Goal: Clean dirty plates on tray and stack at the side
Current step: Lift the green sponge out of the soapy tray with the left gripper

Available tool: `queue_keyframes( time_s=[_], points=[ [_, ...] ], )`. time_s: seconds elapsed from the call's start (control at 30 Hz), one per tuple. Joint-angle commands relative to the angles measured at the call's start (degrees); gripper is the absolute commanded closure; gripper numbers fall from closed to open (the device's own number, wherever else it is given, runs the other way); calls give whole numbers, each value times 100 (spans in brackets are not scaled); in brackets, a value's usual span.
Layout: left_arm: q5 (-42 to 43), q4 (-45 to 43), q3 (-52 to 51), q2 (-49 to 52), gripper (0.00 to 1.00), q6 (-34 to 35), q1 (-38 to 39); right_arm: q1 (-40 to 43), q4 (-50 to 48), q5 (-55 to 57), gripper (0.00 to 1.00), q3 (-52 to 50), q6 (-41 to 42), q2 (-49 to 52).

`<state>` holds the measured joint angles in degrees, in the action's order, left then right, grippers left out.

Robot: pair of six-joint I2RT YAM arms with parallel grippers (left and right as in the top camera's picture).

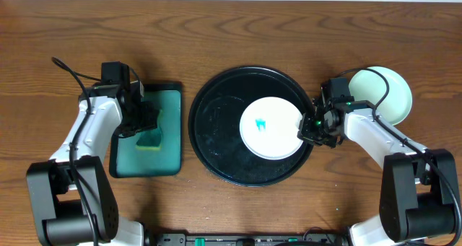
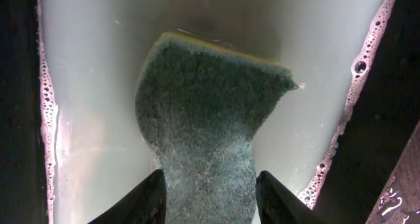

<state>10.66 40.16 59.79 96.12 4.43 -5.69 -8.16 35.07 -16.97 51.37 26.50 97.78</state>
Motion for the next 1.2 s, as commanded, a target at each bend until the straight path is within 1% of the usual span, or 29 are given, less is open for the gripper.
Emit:
queue_keyframes(
  time_s=[0.0, 0.17, 0.27, 0.33, 0.8, 0.83, 0.87, 0.93, 0.97, 1.0, 1.03, 1.07, 1.1, 1.13, 1.17],
  points=[
    [72, -2, -48, 245, 55, -28, -2, -94, 15, -4, 99, -11, -85, 50],
    [70, -96, -48, 522, 55, -9, -2, -94, 42, -4, 99, -11, -85, 50],
    [72, -170, -48, 538, 60, -11, -2, -94, 52, -4, 99, -11, -85, 50],
    [70, -195, -48, 549, 61, -11, -2, -94, 52, -4, 99, -11, -85, 50],
    [72, -365, -48, 839, 64, -11, -2, -94, 116, -2, 99, -11, -85, 50],
    [72, -367, -48, 861, 63, -11, -2, -94, 116, -2, 99, -11, -85, 50],
    [72, -376, -48, 890, 60, -11, -2, -94, 116, -2, 99, -11, -85, 50],
    [72, -376, -48, 955, 53, -13, -2, -94, 114, -2, 99, -11, -85, 50],
    [74, -378, -48, 999, 47, -11, -2, -94, 114, -2, 99, -11, -85, 50],
    [74, -376, -48, 1045, 45, -13, -2, -94, 116, -2, 99, -11, -87, 50],
    [74, -376, -48, 1091, 48, -11, -2, -94, 118, -2, 99, -11, -87, 50],
    [76, -378, -48, 1121, 58, -11, -2, -94, 120, -2, 99, -11, -87, 50],
    [79, -380, -48, 1139, 75, -11, -2, -94, 122, -2, 99, -11, -87, 50],
    [94, -378, -48, 1137, 89, -11, -2, -94, 125, -2, 99, -11, -87, 50],
    [103, -372, -44, 1130, 92, -9, -2, -94, 133, -2, 99, -11, -87, 50]
  ],
)
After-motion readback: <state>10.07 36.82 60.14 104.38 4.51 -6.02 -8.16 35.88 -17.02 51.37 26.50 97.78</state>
